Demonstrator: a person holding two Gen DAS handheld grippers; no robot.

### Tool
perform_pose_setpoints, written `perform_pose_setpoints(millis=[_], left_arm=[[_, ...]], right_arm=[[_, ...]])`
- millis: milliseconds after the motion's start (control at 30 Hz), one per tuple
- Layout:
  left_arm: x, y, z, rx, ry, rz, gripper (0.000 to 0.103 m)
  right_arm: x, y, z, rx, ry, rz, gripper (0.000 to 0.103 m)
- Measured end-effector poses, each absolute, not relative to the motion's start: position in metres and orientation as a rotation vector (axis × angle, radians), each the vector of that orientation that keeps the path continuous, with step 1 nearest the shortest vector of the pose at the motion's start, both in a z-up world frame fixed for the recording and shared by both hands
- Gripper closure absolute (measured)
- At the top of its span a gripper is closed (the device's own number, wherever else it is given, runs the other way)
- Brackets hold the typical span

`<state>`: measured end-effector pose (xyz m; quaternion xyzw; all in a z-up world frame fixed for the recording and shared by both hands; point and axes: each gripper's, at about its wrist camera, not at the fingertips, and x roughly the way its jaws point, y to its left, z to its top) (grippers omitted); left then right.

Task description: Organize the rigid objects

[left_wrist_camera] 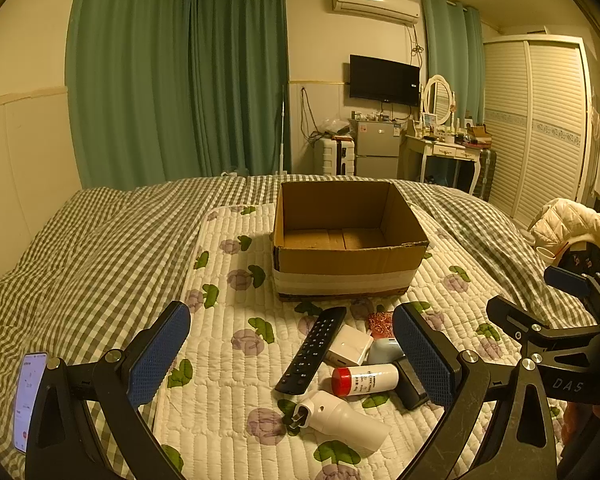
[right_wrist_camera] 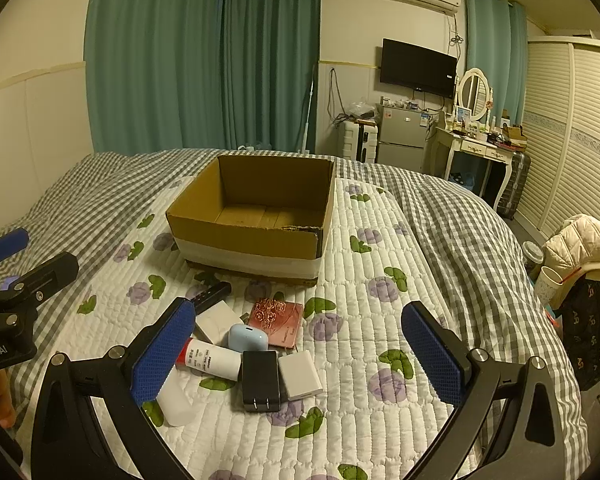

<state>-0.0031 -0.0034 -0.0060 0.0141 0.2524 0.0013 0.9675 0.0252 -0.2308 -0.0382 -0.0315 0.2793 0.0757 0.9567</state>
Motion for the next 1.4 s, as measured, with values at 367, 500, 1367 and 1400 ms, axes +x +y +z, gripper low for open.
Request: perform_pose_setpoints(millis=[367, 500, 1367, 1400], left_arm=[[-0.003, -0.004, -0.006, 0.029, 0.51, 0.002, 0.0], [-0.003, -0.004, -0.007, 0.028, 0.51, 0.003, 0.0], [0.019, -0.013, -0.095, -0.007, 0.803, 0.039, 0.002], [0.02, -0.016, -0.104, -0.01, 0.831, 0.03, 0.002]], right_arm=[[0.023, -0.23, -0.041, -0.071, 0.569, 0.157, 0.0], [0.024, -0.229, -0.041, -0.07, 0.57, 0.158, 0.0], [0.047, -0.222, -0.092, -0.138, 0.778, 0.167, 0.0], [0.048, -0.221, -0.097, -0.145, 0.789, 0.167, 0.0]])
